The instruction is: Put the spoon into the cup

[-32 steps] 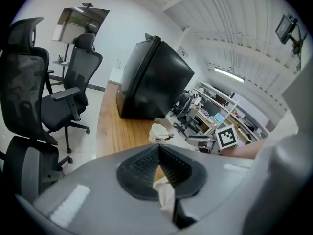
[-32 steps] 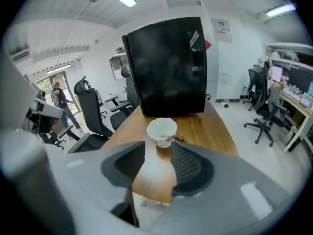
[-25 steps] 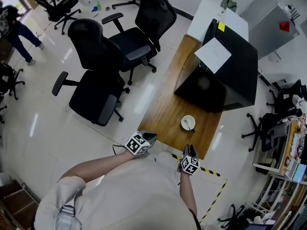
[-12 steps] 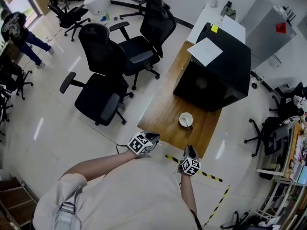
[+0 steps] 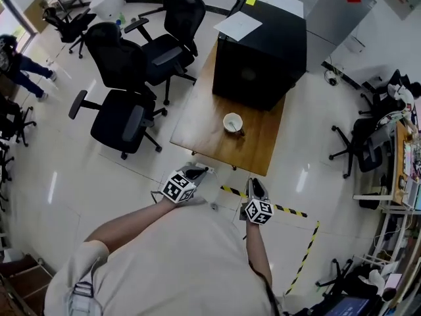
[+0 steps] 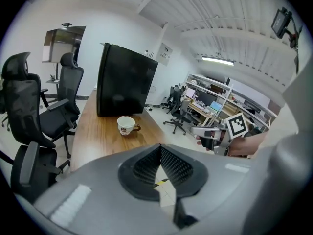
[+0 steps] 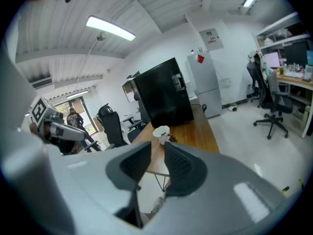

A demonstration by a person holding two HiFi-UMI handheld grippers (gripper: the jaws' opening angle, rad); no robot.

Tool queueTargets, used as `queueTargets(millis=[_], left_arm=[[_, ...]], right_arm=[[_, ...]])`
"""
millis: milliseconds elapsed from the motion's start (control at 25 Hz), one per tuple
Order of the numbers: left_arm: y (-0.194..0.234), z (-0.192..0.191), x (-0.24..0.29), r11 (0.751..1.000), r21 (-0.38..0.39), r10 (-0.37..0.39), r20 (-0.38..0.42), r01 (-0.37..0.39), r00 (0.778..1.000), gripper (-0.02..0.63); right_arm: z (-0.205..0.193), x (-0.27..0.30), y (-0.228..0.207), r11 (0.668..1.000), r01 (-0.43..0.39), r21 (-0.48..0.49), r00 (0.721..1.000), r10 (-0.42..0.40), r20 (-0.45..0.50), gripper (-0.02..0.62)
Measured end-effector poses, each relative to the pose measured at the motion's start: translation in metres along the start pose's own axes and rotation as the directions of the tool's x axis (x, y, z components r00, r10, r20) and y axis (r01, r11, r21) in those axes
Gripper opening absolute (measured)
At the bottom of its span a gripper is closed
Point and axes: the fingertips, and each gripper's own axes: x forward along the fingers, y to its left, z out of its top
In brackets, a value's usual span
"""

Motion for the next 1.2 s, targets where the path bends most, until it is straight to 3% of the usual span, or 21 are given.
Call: queueTargets(millis=[320, 720, 920, 1080, 1200], left_arm=[[-0.065, -0.040, -0.009, 0.998, -0.049, 0.048, 0.055, -0.045, 0.997, 0.000], [-0.114, -0.041, -0.025, 0.997, -0.005, 0.078, 0.156, -0.078, 0.985, 0.002], [-0.115, -0.046, -0.038, 0.996, -0.009, 0.093, 0.165, -0.093, 0.982, 0.003], [-0.100, -0.043, -0.046, 0.994, -0.024, 0.111, 0.179, -0.109, 0.978, 0.003], [-0.094, -0.036, -0.046, 0.996, 0.003, 0.088, 0.189, -0.090, 0.978, 0.003]], right_arm=[[0.015, -0.067, 0.009, 0.993, -0.115, -0.023, 0.990, 0.116, 0.079, 0.086], [0.028, -0.131, 0.012, 0.978, -0.198, -0.063, 0.968, 0.205, 0.144, 0.086], [0.031, -0.143, 0.028, 0.963, -0.261, -0.071, 0.949, 0.269, 0.164, 0.086], [0.031, -0.141, 0.062, 0.925, -0.373, -0.069, 0.910, 0.379, 0.169, 0.086], [0.031, -0.139, 0.078, 0.912, -0.405, -0.068, 0.893, 0.410, 0.184, 0.086]])
